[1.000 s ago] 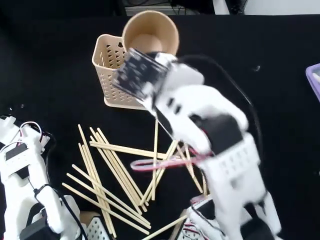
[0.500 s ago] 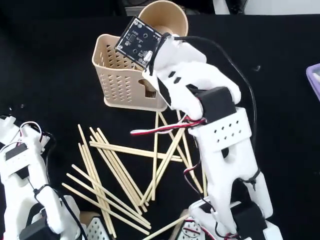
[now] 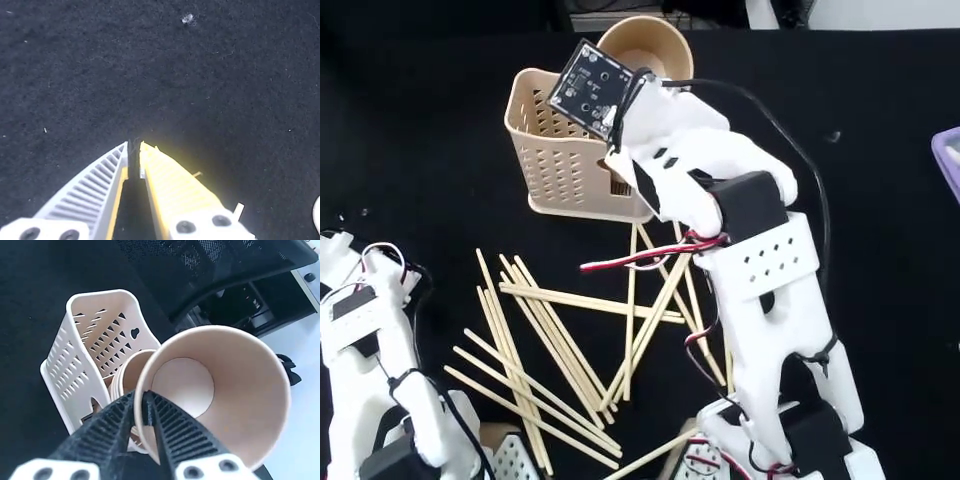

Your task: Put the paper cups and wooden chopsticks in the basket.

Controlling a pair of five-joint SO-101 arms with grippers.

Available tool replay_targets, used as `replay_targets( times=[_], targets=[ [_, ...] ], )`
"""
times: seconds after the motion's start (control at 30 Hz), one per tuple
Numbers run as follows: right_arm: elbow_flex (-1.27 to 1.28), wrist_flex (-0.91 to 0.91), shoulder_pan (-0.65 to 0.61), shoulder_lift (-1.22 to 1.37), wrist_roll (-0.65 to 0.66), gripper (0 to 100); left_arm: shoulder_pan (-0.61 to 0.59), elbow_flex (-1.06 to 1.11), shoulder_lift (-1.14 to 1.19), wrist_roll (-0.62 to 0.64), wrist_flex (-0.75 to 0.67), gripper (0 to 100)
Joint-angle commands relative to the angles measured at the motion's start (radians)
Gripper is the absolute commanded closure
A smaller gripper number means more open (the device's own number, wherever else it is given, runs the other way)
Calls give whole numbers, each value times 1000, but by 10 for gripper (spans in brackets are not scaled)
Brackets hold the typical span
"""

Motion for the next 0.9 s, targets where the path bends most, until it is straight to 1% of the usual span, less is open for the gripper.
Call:
replay_targets(
  times=[0.0, 0.27, 0.33, 0.37, 0.47, 0.53, 0.6, 0.67, 0.87],
  targets=[
    [-31, -6, -34, -2, 3, 985, 10, -24, -26, -2, -15, 948],
    [-24, -8, -61, 1, 2, 985, 7, -24, -26, -2, -15, 948],
    [-24, -8, -58, 1, -37, 969, 7, -24, -26, -2, -15, 948],
    [-24, -8, -57, 1, -75, 934, 7, -24, -26, -2, -15, 948],
    [-31, -2, -57, -2, -167, 760, 7, -24, -26, -2, -15, 948],
    [-36, 0, -58, -8, -163, 681, 5, -24, -26, -2, -14, 948],
    [-70, 5, -57, -8, -160, 678, 5, -24, -26, -2, -12, 948],
    [-107, 15, -54, -12, -160, 703, 4, -24, -26, -2, -11, 948],
    [-213, 210, -75, -117, -157, 777, 7, -24, -26, -2, -12, 948]
  ],
)
